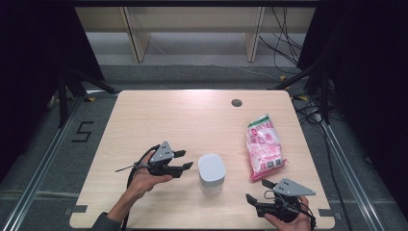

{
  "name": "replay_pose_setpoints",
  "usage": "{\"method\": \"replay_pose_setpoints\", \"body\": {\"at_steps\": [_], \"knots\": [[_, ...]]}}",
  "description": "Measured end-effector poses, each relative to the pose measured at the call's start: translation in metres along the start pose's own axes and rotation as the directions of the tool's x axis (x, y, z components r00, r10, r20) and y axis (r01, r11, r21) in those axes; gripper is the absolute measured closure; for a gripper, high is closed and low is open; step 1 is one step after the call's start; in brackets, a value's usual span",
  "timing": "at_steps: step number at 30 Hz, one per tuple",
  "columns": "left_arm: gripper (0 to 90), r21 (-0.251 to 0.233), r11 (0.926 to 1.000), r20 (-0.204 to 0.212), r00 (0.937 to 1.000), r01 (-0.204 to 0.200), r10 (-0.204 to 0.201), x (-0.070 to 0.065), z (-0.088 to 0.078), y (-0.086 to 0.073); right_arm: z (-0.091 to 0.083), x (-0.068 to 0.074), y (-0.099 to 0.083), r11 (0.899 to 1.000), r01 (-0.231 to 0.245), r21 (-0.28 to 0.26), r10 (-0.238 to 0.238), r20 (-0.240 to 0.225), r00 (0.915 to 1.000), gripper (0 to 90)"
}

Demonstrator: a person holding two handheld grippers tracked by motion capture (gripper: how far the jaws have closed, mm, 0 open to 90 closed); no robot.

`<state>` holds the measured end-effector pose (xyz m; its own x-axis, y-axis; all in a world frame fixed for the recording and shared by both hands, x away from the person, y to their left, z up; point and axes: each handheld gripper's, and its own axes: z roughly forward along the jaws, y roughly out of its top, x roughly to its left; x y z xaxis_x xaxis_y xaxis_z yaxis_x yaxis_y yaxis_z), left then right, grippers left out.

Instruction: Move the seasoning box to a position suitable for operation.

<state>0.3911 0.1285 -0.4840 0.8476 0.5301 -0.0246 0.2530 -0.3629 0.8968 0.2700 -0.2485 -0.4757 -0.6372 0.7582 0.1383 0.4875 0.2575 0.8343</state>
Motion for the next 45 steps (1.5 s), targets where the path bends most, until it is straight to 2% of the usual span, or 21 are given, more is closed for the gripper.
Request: {"method": "replay_pose_setpoints", "body": {"at_steps": [2,5,7,8,10,11,13,15,17,20,24,27,28,29,31,32,34,36,40,43,45], "knots": [[47.6,-0.003,1.0000,0.015,0.9999,0.000,0.000,0.001,0.003,0.000,0.000,0.000,0.000,1.000,0.000,0.000,0.000,-0.001,1.0000,21.9],[51.7,0.011,0.9994,0.027,0.9992,-0.031,0.031,0.003,0.014,0.002,0.000,0.000,0.000,1.000,0.000,-0.001,0.000,0.001,1.0000,22.0],[53.6,0.013,0.9993,0.033,0.9988,-0.036,0.036,0.003,0.019,0.002,0.001,-0.001,0.000,1.000,0.014,-0.013,-0.014,0.003,0.9999,22.0],[54.6,0.015,0.9992,0.037,0.9987,-0.036,0.035,0.004,0.022,0.001,0.001,0.000,0.000,1.000,0.001,-0.010,-0.001,0.000,1.0000,22.0],[56.3,0.012,0.9995,0.061,0.9977,-0.029,0.029,0.004,0.025,0.001,0.001,0.000,0.000,1.000,0.011,-0.018,-0.011,0.005,0.9999,22.1],[57.0,0.017,0.9990,0.064,0.9971,-0.041,0.040,0.005,0.026,0.002,0.000,0.000,0.000,1.000,0.003,0.000,-0.003,0.001,1.0000,22.1],[57.4,0.027,0.9986,0.067,0.9968,-0.045,0.043,0.003,0.028,0.002,0.000,-0.001,0.000,1.000,0.015,-0.010,-0.015,0.008,0.9999,22.1],[58.2,0.040,0.9958,0.055,0.9952,-0.083,0.081,0.002,0.031,0.004,0.000,0.000,0.000,1.000,0.015,-0.012,-0.015,0.005,0.9999,22.0],[59.3,0.036,0.9955,0.070,0.9940,-0.087,0.084,0.002,0.033,0.005,0.000,0.000,0.000,1.000,0.009,-0.005,-0.009,-0.002,1.0000,22.0],[60.9,0.043,0.9945,0.070,0.9933,-0.095,0.092,0.002,0.035,0.006,0.002,-0.002,0.000,0.999,0.035,-0.025,-0.035,0.001,0.9994,22.0],[63.4,0.037,0.9942,0.074,0.9925,-0.100,0.097,0.002,0.039,0.007,0.002,-0.002,0.000,0.999,0.029,-0.018,-0.029,0.000,0.9996,22.1],[68.3,0.031,0.9939,0.089,0.9907,-0.106,0.103,0.002,0.042,0.007,0.002,-0.001,0.000,1.000,0.025,-0.018,-0.025,0.001,0.9997,22.1],[69.3,0.030,0.9919,0.099,0.9878,-0.124,0.120,0.001,0.044,0.008,0.002,-0.001,0.000,1.000,0.020,-0.018,-0.020,0.006,0.9998,22.1],[70.5,0.021,0.9926,0.101,0.9880,-0.119,0.117,0.000,0.045,0.009,0.002,-0.002,0.000,0.999,0.041,-0.022,-0.041,0.001,0.9991,22.1],[72.2,0.013,0.9912,0.108,0.9856,-0.132,0.130,0.000,0.047,0.011,0.002,0.000,0.000,0.999,0.025,-0.020,-0.025,0.007,0.9997,22.3],[73.0,0.005,0.9902,0.118,0.9833,-0.140,0.138,-0.001,0.049,0.012,0.002,-0.002,0.000,0.999,0.043,-0.021,-0.043,0.012,0.9990,22.3],[74.7,0.003,0.9898,0.120,0.9826,-0.142,0.141,-0.001,0.050,0.013,0.002,-0.002,0.000,0.999,0.037,-0.019,-0.037,0.004,0.9993,22.4],[79.7,0.006,0.9863,0.119,0.9794,-0.165,0.163,-0.003,0.051,0.014,0.001,-0.002,0.000,0.999,0.035,-0.013,-0.035,0.015,0.9993,22.4],[80.6,0.001,0.9889,0.111,0.9828,-0.148,0.147,-0.002,0.048,0.012,0.000,-0.001,0.000,1.000,0.011,-0.013,-0.011,0.008,0.9999,22.4],[81.5,0.003,0.9919,0.081,0.9887,-0.127,0.126,-0.002,0.042,0.009,0.000,-0.001,0.000,1.000,0.019,-0.011,-0.019,0.014,0.9997,22.4],[81.4,0.010,0.9934,0.044,0.9925,-0.114,0.114,-0.003,0.037,0.006,0.001,-0.003,0.000,0.999,0.033,-0.025,-0.033,0.010,0.9994,22.4]]}}
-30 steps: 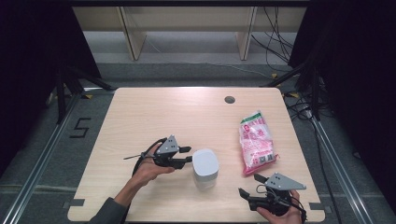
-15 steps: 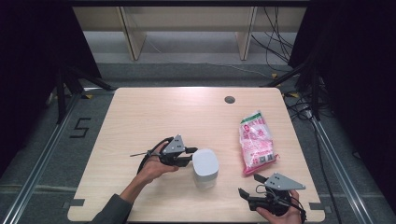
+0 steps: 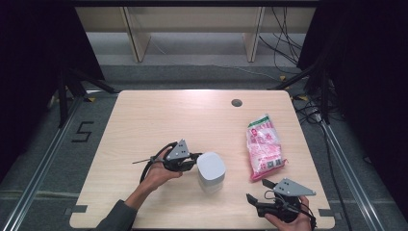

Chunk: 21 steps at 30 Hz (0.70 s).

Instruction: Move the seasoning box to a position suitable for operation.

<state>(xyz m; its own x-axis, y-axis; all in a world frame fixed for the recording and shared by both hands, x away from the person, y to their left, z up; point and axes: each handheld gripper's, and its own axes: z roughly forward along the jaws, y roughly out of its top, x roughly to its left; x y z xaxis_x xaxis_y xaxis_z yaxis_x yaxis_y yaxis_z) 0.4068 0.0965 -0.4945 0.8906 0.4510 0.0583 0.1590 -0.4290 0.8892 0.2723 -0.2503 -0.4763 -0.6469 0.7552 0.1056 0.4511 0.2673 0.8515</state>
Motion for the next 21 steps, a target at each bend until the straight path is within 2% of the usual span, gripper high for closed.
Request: {"method": "replay_pose_setpoints", "body": {"at_steps": [3,5,6,8,14,16,17,19,20,21], "knots": [[81.1,-0.009,0.9996,-0.035,0.9990,0.028,-0.028,-0.004,-0.007,-0.005,-0.001,-0.001,0.000,1.000,0.004,0.007,-0.004,0.006,1.0000,22.4],[80.8,-0.004,0.9992,-0.040,0.9984,0.041,-0.041,-0.005,-0.010,-0.006,-0.001,0.000,0.000,1.000,-0.007,0.005,0.007,0.004,1.0000,22.4],[80.6,-0.011,0.9981,-0.071,0.9956,0.061,-0.061,-0.008,-0.015,-0.009,-0.001,0.000,0.000,1.000,0.003,0.003,-0.003,0.001,1.0000,22.4],[80.2,-0.008,0.9975,-0.088,0.9935,0.071,-0.071,-0.010,-0.020,-0.012,-0.001,0.000,0.000,1.000,0.004,0.004,-0.004,0.002,1.0000,22.4],[79.2,-0.017,0.9947,-0.107,0.9889,0.101,-0.103,-0.014,-0.031,-0.018,-0.001,0.001,0.000,1.000,0.004,0.005,-0.004,0.008,1.0000,22.4],[79.1,-0.028,0.9932,-0.108,0.9875,0.113,-0.115,-0.014,-0.032,-0.019,0.000,0.000,0.000,1.000,0.002,0.000,-0.002,-0.003,1.0000,22.4],[78.9,-0.024,0.9942,-0.109,0.9883,0.105,-0.107,-0.014,-0.034,-0.020,0.000,0.000,0.000,1.000,0.003,0.002,-0.003,0.005,1.0000,22.4],[78.8,-0.032,0.9918,-0.116,0.9851,0.124,-0.127,-0.016,-0.036,-0.022,0.000,0.001,0.000,1.000,0.003,-0.002,-0.003,0.002,1.0000,22.4],[81.2,-0.025,0.9931,-0.119,0.9860,0.115,-0.117,-0.017,-0.039,-0.023,-0.001,0.001,0.000,1.000,0.005,0.005,-0.005,0.002,1.0000,22.4],[81.6,-0.031,0.9922,-0.118,0.9853,0.121,-0.124,-0.019,-0.040,-0.023,-0.001,0.000,0.000,1.000,0.005,0.005,-0.005,0.002,1.0000,22.4]]}}
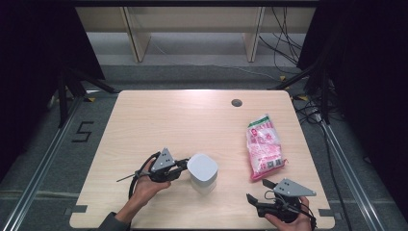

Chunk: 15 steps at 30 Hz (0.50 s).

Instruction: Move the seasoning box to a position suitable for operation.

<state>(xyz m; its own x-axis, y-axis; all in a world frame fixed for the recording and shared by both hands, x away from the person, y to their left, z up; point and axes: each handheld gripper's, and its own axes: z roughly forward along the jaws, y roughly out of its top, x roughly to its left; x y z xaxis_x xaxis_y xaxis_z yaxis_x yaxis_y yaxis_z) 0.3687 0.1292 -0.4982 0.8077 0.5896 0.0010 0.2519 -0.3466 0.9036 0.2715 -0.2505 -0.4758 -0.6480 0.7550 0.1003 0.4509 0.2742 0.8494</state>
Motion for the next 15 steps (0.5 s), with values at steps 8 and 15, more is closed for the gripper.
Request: {"method": "replay_pose_setpoints", "body": {"at_steps": [8,15], "knots": [[81.8,0.005,0.9998,0.009,0.9998,0.020,-0.020,-0.008,-0.013,-0.006,0.000,0.000,0.000,1.000,-0.004,0.001,0.004,0.006,1.0000,22.4],[82.2,0.002,0.9999,0.017,0.9997,0.015,-0.015,-0.017,-0.026,-0.011,0.000,0.000,0.000,1.000,-0.005,-0.001,0.005,0.007,1.0000,22.4]]}}
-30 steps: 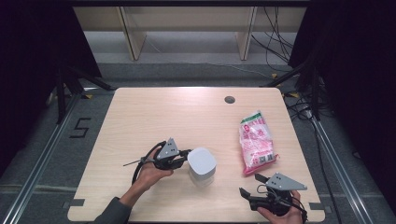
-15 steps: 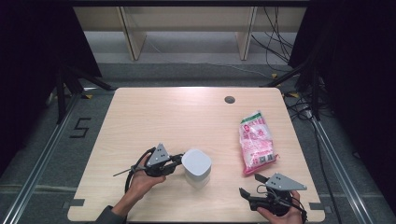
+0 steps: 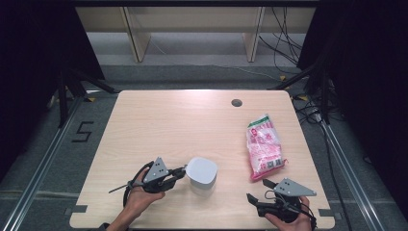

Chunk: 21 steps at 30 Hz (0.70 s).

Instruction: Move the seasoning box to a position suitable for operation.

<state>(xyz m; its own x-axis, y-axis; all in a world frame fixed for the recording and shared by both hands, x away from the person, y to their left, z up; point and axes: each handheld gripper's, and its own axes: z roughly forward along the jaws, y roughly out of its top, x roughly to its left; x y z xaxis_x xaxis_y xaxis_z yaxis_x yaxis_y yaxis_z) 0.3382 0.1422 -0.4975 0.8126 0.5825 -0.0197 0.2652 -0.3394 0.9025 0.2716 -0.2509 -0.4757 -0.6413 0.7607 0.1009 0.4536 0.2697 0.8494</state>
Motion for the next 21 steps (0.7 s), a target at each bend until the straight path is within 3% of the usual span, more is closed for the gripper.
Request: {"method": "replay_pose_setpoints", "body": {"at_steps": [3,7,10,12,13,15,21], "knots": [[78.6,0.013,0.9997,0.012,0.9997,-0.021,0.021,0.003,-0.004,0.001,0.000,0.000,0.000,1.000,0.014,-0.002,-0.014,0.007,0.9999,22.4],[67.0,-0.021,0.9996,0.026,0.9995,-0.020,0.020,0.010,-0.004,0.002,0.000,0.000,0.000,1.000,0.008,-0.001,-0.008,0.000,1.0000,22.6],[65.1,-0.038,0.9967,0.068,0.9949,-0.072,0.075,0.015,-0.001,0.007,0.001,0.000,0.000,1.000,-0.002,-0.004,0.002,-0.001,1.0000,22.8],[64.4,-0.036,0.9969,0.066,0.9952,-0.070,0.072,0.013,0.000,0.008,0.001,0.002,0.000,1.000,-0.018,0.014,0.018,0.003,0.9998,22.8],[63.7,-0.037,0.9935,0.073,0.9913,-0.107,0.110,0.013,0.001,0.010,0.000,0.003,0.000,1.000,-0.016,0.012,0.016,-0.003,0.9999,23.1],[62.2,-0.033,0.9911,0.079,0.9882,-0.129,0.131,0.014,0.001,0.012,0.001,0.000,0.000,1.000,0.006,-0.003,-0.006,-0.002,1.0000,23.3],[62.7,-0.036,0.9916,0.118,0.9848,-0.124,0.128,0.022,0.003,0.012,0.000,0.003,0.000,1.000,-0.025,0.017,0.025,0.004,0.9997,23.6]]}}
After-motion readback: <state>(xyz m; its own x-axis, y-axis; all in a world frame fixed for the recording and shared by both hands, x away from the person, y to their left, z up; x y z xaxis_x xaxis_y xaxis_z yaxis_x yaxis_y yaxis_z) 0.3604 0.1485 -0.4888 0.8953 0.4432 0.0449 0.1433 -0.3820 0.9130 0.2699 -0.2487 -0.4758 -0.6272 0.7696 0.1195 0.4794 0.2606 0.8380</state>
